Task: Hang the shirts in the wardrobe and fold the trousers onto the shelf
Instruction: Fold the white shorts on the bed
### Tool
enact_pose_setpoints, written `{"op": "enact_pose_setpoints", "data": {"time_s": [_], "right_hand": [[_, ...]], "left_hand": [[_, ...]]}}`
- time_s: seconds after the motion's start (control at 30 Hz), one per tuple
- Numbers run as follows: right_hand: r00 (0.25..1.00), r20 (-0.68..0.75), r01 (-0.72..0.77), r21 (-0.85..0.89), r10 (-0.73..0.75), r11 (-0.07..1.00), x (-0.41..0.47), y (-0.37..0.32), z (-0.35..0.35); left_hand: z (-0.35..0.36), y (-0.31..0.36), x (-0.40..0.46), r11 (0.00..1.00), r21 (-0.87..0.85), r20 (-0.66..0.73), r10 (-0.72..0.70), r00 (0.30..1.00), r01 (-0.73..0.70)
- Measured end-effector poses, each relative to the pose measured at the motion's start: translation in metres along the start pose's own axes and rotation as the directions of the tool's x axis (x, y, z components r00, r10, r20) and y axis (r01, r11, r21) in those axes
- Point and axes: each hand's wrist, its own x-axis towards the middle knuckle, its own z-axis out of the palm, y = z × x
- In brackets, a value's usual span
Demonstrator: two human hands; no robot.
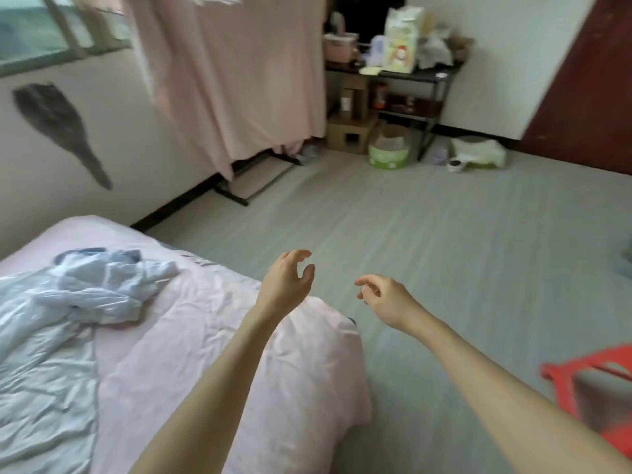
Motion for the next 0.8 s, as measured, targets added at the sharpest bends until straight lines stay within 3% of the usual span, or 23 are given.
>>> {"op": "enact_pose_setpoints", "data": {"time_s": [0.3, 0.43, 0.57, 0.8], "right_hand": [[0.936, 0.279, 0.224, -0.003, -0.214, 0.975, 0.179, -0.051, 0.016], [0.87, 0.401, 0.324, -0.024, -0.288, 0.946, 0.245, -0.057, 0.021], [0.815, 0.49, 0.385, -0.059, -0.309, 0.921, 0.295, -0.069, 0.022], [0.736, 0.581, 0.425, 0.004, -0.348, 0.905, 0.359, -0.105, 0.046]], "left_hand": [[-0.03, -0.058, 0.099, 0.952, 0.01, -0.275, -0.292, 0.916, 0.307], [-0.022, -0.07, 0.118, 0.891, -0.08, -0.424, -0.436, 0.794, 0.447], [-0.021, -0.082, 0.126, 0.8, -0.162, -0.454, -0.58, 0.676, 0.577], [-0.032, -0.113, 0.158, 0.712, -0.219, -0.55, -0.655, 0.518, 0.667]]}}
